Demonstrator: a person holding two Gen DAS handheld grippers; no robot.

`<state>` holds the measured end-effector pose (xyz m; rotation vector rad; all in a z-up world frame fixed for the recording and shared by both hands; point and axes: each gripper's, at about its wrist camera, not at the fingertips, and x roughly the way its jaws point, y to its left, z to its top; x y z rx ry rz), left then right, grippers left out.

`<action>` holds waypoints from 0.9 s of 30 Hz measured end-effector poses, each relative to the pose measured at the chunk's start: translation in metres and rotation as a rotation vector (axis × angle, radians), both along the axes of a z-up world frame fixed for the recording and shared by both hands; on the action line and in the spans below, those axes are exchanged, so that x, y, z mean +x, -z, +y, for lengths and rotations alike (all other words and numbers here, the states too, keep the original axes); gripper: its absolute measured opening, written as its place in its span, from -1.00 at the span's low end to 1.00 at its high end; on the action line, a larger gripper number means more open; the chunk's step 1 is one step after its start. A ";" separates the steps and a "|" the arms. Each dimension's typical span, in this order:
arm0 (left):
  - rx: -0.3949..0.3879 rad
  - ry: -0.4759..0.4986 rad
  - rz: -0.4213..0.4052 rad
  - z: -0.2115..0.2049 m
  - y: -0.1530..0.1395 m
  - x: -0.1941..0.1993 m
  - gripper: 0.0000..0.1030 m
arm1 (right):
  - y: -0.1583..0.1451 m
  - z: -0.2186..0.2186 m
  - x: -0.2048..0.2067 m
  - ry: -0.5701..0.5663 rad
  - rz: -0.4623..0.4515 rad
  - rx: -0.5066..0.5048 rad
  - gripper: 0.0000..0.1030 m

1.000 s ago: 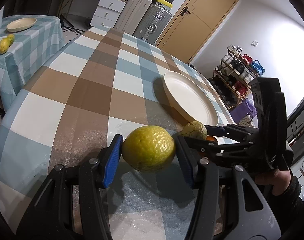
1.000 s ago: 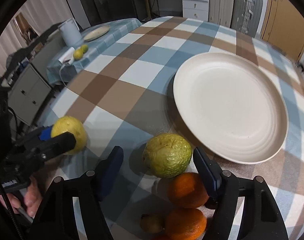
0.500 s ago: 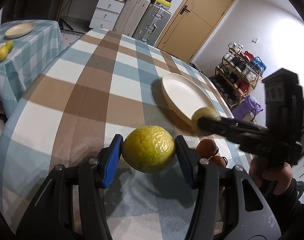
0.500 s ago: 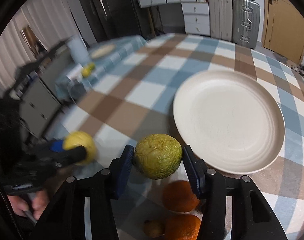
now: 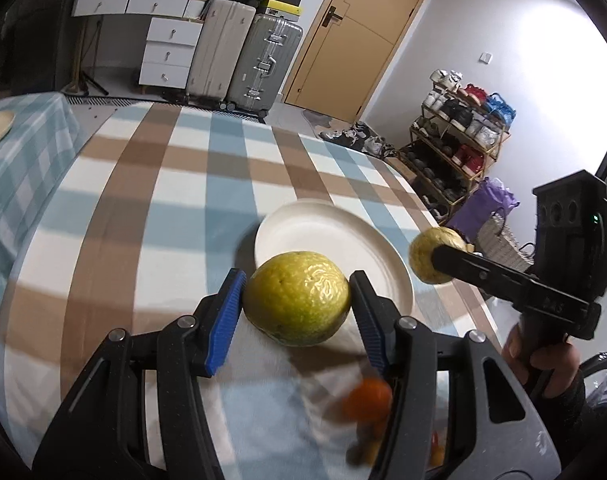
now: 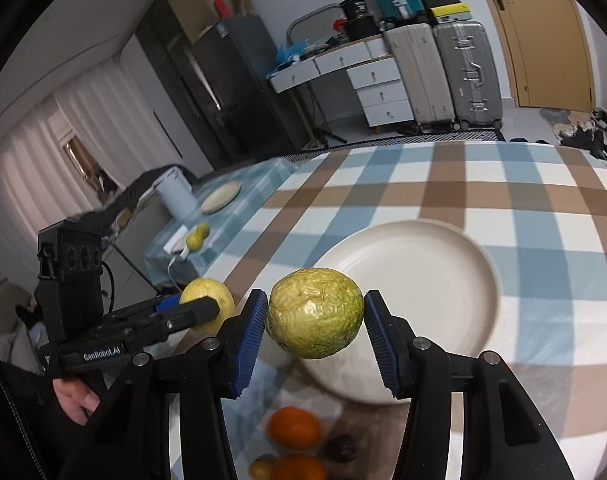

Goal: Organize fruits
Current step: 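Lower both citrus onto the cream plate and open both tools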

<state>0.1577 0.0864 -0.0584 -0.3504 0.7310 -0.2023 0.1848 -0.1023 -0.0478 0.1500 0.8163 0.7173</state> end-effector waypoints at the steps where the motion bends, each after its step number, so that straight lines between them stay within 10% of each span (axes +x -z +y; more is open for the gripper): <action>1: -0.001 0.009 0.002 -0.004 -0.002 0.011 -0.01 | 0.000 -0.005 0.005 0.005 0.000 0.003 -0.01; 15: 0.050 0.126 0.104 -0.051 0.030 0.136 -0.01 | 0.026 -0.029 0.102 -0.010 0.090 0.071 -0.01; 27: 0.070 0.151 0.141 -0.055 0.061 0.167 -0.01 | 0.069 -0.022 0.143 0.004 0.231 0.081 -0.01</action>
